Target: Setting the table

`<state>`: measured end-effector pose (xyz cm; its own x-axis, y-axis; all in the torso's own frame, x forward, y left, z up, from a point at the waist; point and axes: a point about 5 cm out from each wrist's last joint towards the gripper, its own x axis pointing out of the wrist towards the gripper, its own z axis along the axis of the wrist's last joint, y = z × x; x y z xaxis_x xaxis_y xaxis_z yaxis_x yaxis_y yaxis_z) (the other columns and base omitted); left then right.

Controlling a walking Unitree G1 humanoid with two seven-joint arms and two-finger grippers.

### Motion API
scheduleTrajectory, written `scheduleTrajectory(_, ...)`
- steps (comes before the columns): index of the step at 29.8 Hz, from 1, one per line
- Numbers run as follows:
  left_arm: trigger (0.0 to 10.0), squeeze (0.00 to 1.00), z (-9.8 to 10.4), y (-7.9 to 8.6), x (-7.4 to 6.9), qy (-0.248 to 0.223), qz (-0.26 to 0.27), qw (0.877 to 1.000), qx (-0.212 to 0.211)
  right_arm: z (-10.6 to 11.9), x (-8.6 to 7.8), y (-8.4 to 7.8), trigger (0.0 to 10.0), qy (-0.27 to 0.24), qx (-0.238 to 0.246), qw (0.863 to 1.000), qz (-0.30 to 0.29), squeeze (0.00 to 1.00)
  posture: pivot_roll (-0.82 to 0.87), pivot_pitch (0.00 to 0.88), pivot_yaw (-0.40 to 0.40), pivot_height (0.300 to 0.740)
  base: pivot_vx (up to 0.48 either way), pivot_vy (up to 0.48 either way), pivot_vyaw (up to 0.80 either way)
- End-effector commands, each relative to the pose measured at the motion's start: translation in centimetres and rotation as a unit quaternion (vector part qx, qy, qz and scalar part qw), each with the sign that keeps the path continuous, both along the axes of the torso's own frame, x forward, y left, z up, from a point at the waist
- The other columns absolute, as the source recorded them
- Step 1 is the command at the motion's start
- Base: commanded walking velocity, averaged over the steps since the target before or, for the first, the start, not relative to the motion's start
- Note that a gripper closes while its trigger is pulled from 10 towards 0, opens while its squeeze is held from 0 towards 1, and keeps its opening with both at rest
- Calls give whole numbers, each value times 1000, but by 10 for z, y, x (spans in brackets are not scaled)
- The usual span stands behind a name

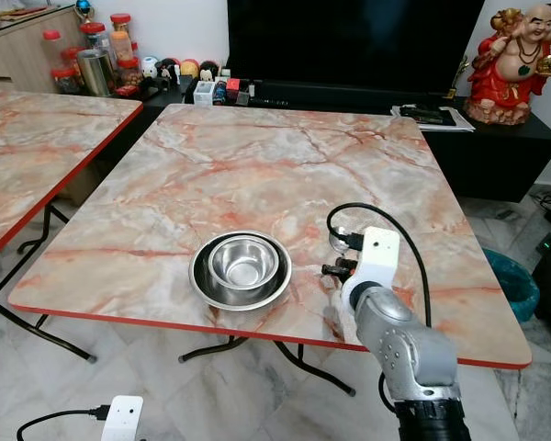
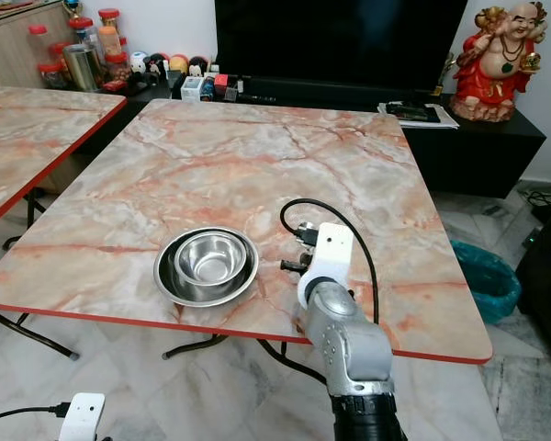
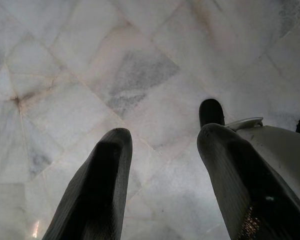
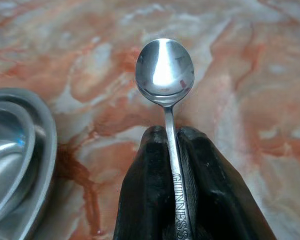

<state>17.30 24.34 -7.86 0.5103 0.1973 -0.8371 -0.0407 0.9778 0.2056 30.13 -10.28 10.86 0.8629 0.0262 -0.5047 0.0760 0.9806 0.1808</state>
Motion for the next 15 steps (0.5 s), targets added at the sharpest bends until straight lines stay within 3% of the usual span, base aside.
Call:
scheduleTrajectory(1,10000,0,0,0,0,10,-7,1000,7,-5,0,6,10000,10,7,1000,-25,0,-19,15,-25,740,0,0,0)
scheduleTrajectory(15,10000,0,0,1,1,9,-6,1000,10,-8,1,33,10000,34,33,998,-43,0,-15,20,-26,740,0,0,0)
